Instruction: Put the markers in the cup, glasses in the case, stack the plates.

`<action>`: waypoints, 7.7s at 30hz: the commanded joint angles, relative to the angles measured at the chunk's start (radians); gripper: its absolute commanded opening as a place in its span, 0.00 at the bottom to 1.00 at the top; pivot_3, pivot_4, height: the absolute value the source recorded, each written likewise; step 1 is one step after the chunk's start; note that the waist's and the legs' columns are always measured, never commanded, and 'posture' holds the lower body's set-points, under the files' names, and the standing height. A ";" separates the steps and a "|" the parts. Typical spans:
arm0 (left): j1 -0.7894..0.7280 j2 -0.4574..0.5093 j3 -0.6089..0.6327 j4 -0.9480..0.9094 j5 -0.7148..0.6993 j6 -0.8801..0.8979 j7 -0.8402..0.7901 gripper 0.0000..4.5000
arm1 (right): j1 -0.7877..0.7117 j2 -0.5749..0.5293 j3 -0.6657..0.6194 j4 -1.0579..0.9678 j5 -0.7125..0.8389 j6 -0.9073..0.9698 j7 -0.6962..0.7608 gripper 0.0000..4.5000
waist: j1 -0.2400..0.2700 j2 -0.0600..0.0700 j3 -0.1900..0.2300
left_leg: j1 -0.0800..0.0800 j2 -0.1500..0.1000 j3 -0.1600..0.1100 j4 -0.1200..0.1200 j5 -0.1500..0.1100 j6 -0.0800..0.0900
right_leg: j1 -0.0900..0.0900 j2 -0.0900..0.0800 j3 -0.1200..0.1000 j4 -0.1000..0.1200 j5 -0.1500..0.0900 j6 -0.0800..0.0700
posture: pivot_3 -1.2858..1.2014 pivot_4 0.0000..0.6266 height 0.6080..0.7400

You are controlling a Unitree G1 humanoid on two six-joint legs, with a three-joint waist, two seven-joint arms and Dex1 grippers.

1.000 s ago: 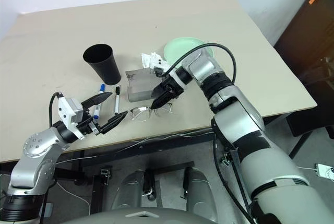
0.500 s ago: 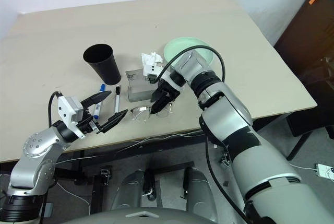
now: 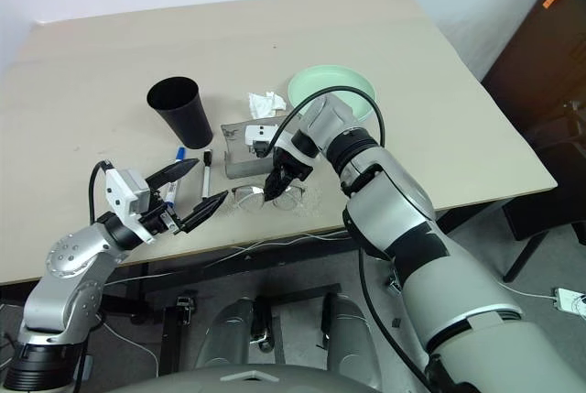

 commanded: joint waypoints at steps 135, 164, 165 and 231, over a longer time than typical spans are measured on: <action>-0.066 0.004 0.004 0.010 0.003 0.014 -0.069 1.00 | -0.124 -0.063 -0.454 0.104 -0.086 0.090 -0.372 0.18 | -0.001 -0.001 -0.001 | 0.000 0.003 -0.001 -0.001 0.004 -0.006 | -0.001 0.006 0.001 0.001 0.003 -0.005 | 0.52 0.24 0.70; -0.082 -0.005 -0.018 0.086 0.024 -0.047 -0.111 1.00 | -0.086 -0.110 -0.494 0.021 -0.025 -0.019 -0.405 0.18 | 0.001 -0.001 -0.001 | 0.001 0.002 -0.002 0.000 0.004 -0.007 | -0.002 0.005 0.001 0.004 0.003 -0.005 | 0.52 0.24 0.70; -0.080 -0.005 -0.018 0.084 0.023 -0.047 -0.111 1.00 | -0.082 -0.116 -0.520 0.006 0.001 -0.034 -0.412 0.18 | 0.000 -0.001 -0.001 | 0.000 0.002 -0.002 0.000 0.004 -0.007 | -0.002 0.005 0.001 0.004 0.003 -0.005 | 0.52 0.24 0.70; -0.096 0.013 -0.029 0.087 0.023 -0.016 -0.137 1.00 | 0.094 -0.236 -0.583 0.029 0.089 0.111 -0.557 0.33 | 0.000 -0.001 -0.001 | 0.001 0.002 -0.004 0.002 0.005 -0.007 | 0.000 0.006 0.001 0.005 0.003 -0.005 | 0.52 0.24 0.70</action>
